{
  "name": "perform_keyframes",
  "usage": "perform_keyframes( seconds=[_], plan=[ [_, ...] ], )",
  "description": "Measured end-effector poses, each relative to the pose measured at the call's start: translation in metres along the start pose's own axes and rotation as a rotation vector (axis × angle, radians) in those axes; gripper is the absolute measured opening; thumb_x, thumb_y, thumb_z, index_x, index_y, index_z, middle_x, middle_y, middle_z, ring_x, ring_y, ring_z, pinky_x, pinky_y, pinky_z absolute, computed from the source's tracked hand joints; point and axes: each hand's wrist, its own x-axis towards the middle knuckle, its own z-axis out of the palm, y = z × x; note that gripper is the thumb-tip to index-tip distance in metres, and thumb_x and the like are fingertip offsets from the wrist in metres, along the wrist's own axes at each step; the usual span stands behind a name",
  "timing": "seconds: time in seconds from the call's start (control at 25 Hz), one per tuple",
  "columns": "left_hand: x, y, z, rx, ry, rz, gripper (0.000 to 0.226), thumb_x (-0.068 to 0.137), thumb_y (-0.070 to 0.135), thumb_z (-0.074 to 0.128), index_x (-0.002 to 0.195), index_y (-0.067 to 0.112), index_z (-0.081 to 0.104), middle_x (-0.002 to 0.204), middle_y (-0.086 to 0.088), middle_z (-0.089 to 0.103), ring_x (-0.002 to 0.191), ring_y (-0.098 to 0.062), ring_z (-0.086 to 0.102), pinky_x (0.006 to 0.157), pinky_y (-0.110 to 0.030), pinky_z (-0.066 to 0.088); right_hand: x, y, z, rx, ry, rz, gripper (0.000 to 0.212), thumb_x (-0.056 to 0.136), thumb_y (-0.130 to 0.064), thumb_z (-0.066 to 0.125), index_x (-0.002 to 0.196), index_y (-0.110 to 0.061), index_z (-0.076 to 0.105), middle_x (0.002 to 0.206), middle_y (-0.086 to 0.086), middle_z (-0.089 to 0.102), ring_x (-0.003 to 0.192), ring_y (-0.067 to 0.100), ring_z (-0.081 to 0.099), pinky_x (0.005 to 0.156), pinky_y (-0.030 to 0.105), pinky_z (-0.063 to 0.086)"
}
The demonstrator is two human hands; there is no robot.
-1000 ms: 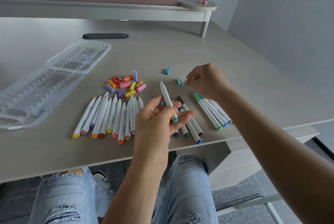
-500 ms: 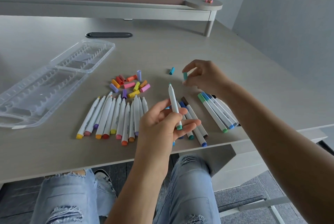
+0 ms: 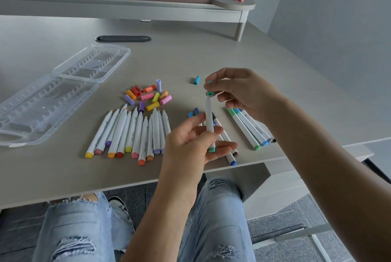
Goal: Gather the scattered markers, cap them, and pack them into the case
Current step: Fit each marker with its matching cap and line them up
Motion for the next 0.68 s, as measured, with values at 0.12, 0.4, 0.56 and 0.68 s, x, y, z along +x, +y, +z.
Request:
perform_keyframes(
  seconds=[0.12,0.4,0.56,0.68],
  plan=[
    [-0.003,0.0,0.0,0.016,-0.017,-0.001,0.036,0.093,-0.008,0.058,0.124,0.009,0.067,0.106,-0.019,0.072,0.08,-0.043,0.075,0.069,-0.033,0.062,-0.003,-0.004,0.002,-0.04,0.068,-0.02,0.012,0.087,-0.022,0.08,0.097,-0.016,0.078,0.086,0.003,0.077,0.061,0.006,0.057,0.063,0.026,0.043],
    [-0.005,0.0,-0.003,0.036,-0.003,0.037,0.03,0.092,-0.006,0.064,0.119,0.007,0.069,0.097,-0.016,0.073,0.078,-0.041,0.075,0.069,-0.033,0.061,-0.013,-0.001,0.009,-0.159,-0.002,-0.025,0.015,0.084,-0.028,0.083,0.096,-0.019,0.078,0.076,-0.003,0.074,0.064,0.006,0.06,0.069,0.028,0.045],
    [-0.007,0.001,-0.001,0.047,0.0,0.043,0.029,0.092,-0.003,0.067,0.119,0.006,0.069,0.102,-0.024,0.07,0.077,-0.041,0.075,0.069,-0.034,0.062,-0.021,0.006,0.016,-0.227,0.064,-0.1,0.012,0.088,-0.026,0.081,0.095,-0.019,0.075,0.072,-0.008,0.074,0.053,-0.001,0.061,0.052,0.013,0.045],
    [-0.009,0.0,0.002,0.034,0.004,0.035,0.028,0.092,-0.005,0.066,0.116,0.007,0.071,0.102,-0.023,0.072,0.077,-0.041,0.076,0.072,-0.04,0.064,-0.029,0.014,0.017,-0.144,0.109,-0.156,0.009,0.09,-0.022,0.078,0.097,-0.016,0.075,0.075,-0.004,0.074,0.054,0.004,0.061,0.052,0.015,0.044]
  ],
)
